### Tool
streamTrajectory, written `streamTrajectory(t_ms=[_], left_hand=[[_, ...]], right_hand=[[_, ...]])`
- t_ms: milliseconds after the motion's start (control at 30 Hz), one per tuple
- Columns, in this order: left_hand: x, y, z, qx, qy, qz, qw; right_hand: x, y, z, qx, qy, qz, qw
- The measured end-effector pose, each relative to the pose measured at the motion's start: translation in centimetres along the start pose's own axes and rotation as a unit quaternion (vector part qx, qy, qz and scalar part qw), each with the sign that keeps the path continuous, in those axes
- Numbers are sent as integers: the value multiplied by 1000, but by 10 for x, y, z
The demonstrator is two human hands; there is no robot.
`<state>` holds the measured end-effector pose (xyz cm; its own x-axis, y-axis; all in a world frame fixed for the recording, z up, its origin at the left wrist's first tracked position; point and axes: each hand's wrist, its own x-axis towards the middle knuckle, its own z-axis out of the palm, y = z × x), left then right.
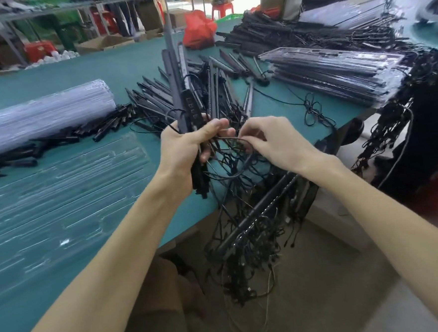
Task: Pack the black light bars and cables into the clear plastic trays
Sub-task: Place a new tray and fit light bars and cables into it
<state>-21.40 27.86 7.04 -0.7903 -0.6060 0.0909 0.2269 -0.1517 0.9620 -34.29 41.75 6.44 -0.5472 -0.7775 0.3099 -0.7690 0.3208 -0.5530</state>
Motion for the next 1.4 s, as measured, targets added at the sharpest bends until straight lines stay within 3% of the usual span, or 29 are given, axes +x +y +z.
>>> streamTrajectory(t_ms=[100,267,700,833,967,1100,1300,1400], left_hand=[[5,6,0,-37,29,-2,999],[7,15,8,-34,26,8,999],[2,7,22,-28,-18,-28,999],[4,13,17,-49,-22,-20,998],[12,21,4,-56,-10,-16,998],[15,18,-3,-56,24,-35,998],[17,12,3,-54,25,-32,998],[17,14,6,-54,18,-28,998]], right_hand=[[-11,16,-2,-22,35,4,999],[-23,25,-5,-57,-82,-40,994],[-30,35,-22,-67,-167,-2,984],[-29,22,-41,-30,-116,-18,993],[-24,11,-54,77,-34,-15,996],[-19,5,-52,94,-16,-10,995],[-2,-8,-61,176,124,-20,976],[14,-16,-58,174,127,-32,976]])
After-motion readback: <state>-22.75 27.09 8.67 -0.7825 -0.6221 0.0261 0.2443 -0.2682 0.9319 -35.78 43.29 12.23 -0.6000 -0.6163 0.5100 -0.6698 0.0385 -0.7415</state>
